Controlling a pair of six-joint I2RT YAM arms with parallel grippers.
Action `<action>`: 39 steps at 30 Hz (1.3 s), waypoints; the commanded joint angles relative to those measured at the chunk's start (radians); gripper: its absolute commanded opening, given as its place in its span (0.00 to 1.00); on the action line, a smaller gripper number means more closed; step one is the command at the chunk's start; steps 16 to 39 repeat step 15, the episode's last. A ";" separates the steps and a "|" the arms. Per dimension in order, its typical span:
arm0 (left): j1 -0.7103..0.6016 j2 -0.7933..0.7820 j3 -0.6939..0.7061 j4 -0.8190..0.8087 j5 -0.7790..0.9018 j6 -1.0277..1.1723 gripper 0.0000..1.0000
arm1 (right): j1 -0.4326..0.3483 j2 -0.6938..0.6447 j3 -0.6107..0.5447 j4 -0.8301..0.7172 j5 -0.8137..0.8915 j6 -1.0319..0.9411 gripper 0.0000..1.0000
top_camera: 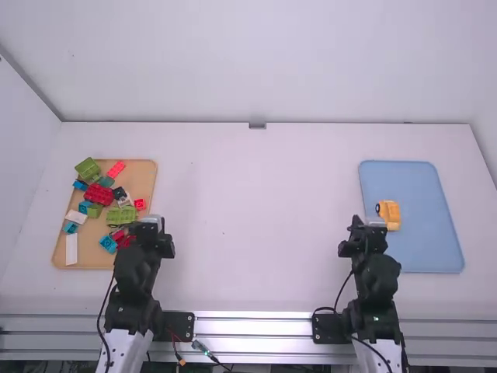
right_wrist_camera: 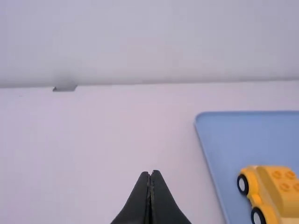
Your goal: Assemble lego blocks to make yellow taxi
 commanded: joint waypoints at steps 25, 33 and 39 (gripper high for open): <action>0.000 -0.170 -0.010 -0.004 0.010 0.001 0.00 | 0.002 -0.087 -0.011 -0.006 0.002 0.004 0.00; 0.000 -0.170 -0.010 -0.004 0.010 0.001 0.00 | 0.002 -0.087 -0.011 -0.006 0.002 0.004 0.00; 0.000 -0.170 -0.010 -0.004 0.010 0.001 0.00 | 0.002 -0.087 -0.011 -0.006 0.002 0.004 0.00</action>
